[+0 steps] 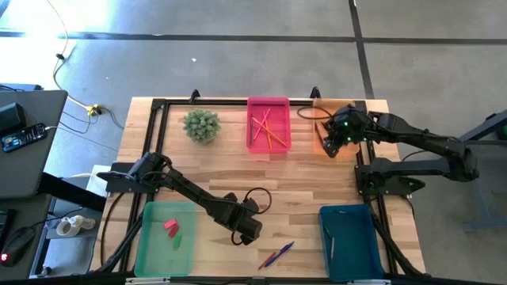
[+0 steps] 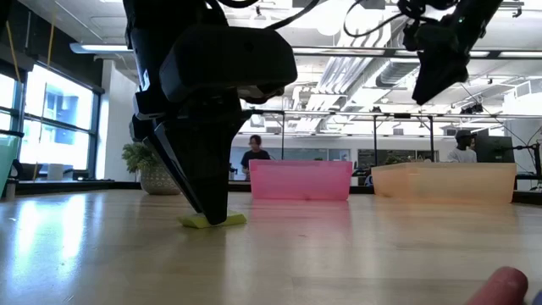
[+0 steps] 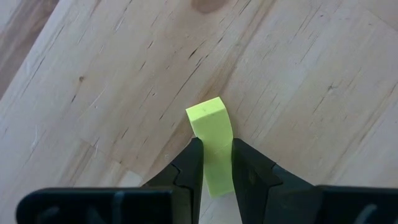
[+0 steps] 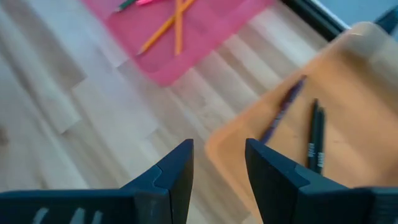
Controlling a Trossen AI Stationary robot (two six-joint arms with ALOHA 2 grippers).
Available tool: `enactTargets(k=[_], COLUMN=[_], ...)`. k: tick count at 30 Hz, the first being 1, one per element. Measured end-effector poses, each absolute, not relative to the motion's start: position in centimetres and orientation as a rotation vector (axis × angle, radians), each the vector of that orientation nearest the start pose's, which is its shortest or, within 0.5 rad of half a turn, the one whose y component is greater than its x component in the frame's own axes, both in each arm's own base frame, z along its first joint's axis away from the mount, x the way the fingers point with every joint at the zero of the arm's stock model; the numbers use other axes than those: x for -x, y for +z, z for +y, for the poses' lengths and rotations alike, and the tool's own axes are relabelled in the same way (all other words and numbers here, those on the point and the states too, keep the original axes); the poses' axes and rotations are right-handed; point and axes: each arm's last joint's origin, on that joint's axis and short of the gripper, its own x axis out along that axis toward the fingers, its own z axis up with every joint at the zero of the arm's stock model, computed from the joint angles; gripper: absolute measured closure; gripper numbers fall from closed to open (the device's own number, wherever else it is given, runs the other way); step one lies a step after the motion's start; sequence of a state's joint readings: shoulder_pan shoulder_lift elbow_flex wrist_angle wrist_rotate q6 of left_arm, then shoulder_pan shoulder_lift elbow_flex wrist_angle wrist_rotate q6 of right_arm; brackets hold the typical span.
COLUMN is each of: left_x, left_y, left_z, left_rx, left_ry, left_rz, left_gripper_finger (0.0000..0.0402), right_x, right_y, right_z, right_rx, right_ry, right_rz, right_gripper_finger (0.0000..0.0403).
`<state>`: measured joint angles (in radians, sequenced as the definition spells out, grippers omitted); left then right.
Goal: Sort crayons/erasers/pens/pencils in bins
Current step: Put the light green eraser into the green bin
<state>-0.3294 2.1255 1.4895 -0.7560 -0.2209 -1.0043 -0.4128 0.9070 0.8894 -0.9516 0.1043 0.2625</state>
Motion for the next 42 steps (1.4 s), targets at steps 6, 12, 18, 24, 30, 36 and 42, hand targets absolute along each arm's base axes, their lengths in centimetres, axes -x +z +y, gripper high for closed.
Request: enactTargets(k=[6, 12, 18, 24, 30, 36, 42], left_x=[-38.9, -38.9, -38.9, -38.5, -36.9, -33.5, -29.6], left_y=[13.9, 14.0, 14.5, 16.5, 19.4, 22.2, 24.4], left_z=[-12.6, -12.6, -12.8, -12.7, -12.8, -13.6, -15.1], left_rx=[0.469, 0.487, 0.514, 0.518, 0.487, 0.406, 0.348], left_ry=[0.56, 0.547, 0.507, 0.482, 0.48, 0.544, 0.638], left_rz=[1.22, 1.229, 1.236, 1.206, 1.22, 1.286, 1.329], left_gripper_finger=[0.0346, 0.0346, 0.0346, 0.0347, 0.0347, 0.0347, 0.0347], right_x=[-15.2, -15.5, -15.5, -15.5, -15.5, -15.6, -15.6], right_y=[28.9, 28.9, 28.9, 28.9, 28.9, 28.9, 28.9], right_z=[-4.9, -4.0, -3.7, -3.7, -3.7, -3.7, -3.7], right_rx=[-0.355, -0.316, -0.309, -0.305, -0.305, -0.308, -0.308], right_ry=[-0.52, -0.497, -0.483, -0.483, -0.483, -0.484, -0.484], right_rz=[0.892, 0.893, 0.895, 0.896, 0.897, 0.894, 0.894], right_gripper_finger=[0.0265, 0.0265, 0.0265, 0.0265, 0.0265, 0.0265, 0.0265])
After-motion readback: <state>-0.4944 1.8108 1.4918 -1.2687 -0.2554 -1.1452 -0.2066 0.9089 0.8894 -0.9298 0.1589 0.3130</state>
